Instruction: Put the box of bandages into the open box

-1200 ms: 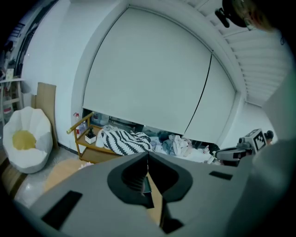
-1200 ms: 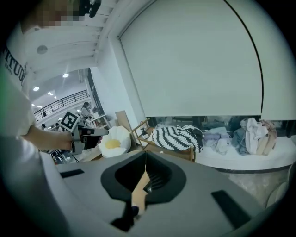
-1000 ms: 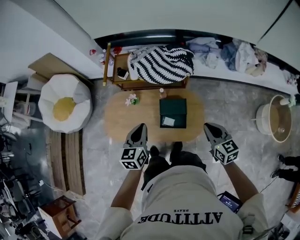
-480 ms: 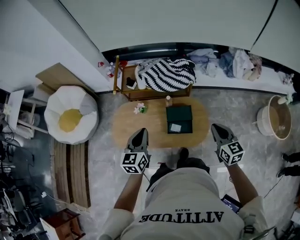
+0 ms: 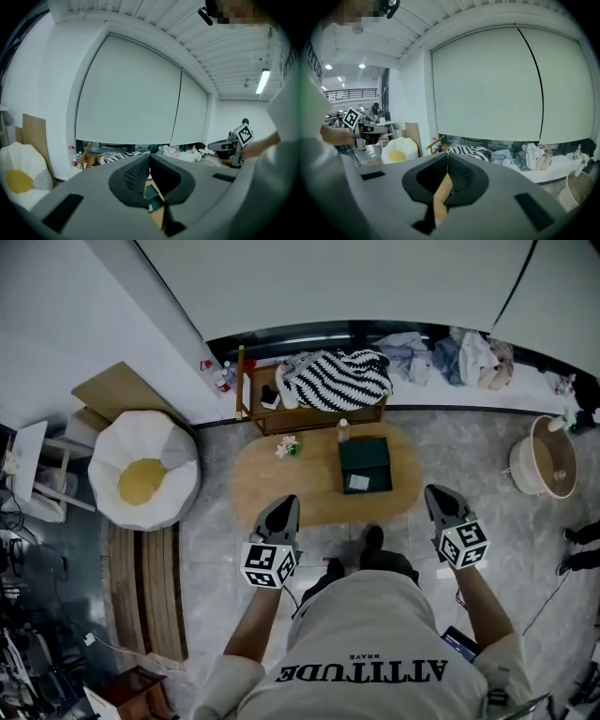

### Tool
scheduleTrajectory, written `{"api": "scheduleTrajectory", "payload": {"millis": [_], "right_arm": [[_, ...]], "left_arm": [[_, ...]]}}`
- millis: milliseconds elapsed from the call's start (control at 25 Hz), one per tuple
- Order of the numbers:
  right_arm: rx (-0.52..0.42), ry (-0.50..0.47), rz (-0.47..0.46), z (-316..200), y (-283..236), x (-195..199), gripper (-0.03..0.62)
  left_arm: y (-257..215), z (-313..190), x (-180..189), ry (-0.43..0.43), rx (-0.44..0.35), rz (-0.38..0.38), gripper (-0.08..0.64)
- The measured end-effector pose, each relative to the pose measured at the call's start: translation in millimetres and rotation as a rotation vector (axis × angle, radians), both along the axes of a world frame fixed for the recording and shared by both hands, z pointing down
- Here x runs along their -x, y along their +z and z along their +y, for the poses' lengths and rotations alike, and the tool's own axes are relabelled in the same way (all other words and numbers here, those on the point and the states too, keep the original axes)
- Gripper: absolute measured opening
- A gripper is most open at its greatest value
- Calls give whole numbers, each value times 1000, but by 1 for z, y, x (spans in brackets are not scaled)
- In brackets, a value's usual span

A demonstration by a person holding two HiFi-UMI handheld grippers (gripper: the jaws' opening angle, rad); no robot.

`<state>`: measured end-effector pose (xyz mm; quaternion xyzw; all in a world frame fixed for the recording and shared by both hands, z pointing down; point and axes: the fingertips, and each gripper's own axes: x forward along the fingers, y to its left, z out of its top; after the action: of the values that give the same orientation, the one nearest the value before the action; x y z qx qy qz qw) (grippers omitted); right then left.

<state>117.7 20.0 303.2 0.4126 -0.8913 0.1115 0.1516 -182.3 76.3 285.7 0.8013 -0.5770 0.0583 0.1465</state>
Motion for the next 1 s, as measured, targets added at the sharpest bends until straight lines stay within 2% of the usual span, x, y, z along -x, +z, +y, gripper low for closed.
{"api": "scheduleTrajectory", "payload": {"millis": [200, 480, 720, 1000], "right_arm": [[-38, 31, 17, 35, -7, 4, 20], [-81, 81, 41, 78, -26, 1, 20], [-94, 92, 74, 112, -33, -16, 21], [-94, 125, 58, 119, -34, -54, 20]], "left_arm": [[-13, 32, -3, 106, -17, -34, 21], [-26, 52, -5, 180, -56, -34, 21], [-24, 62, -21, 216, -39, -13, 21], [-28, 63, -49, 208, -49, -12, 21]]}}
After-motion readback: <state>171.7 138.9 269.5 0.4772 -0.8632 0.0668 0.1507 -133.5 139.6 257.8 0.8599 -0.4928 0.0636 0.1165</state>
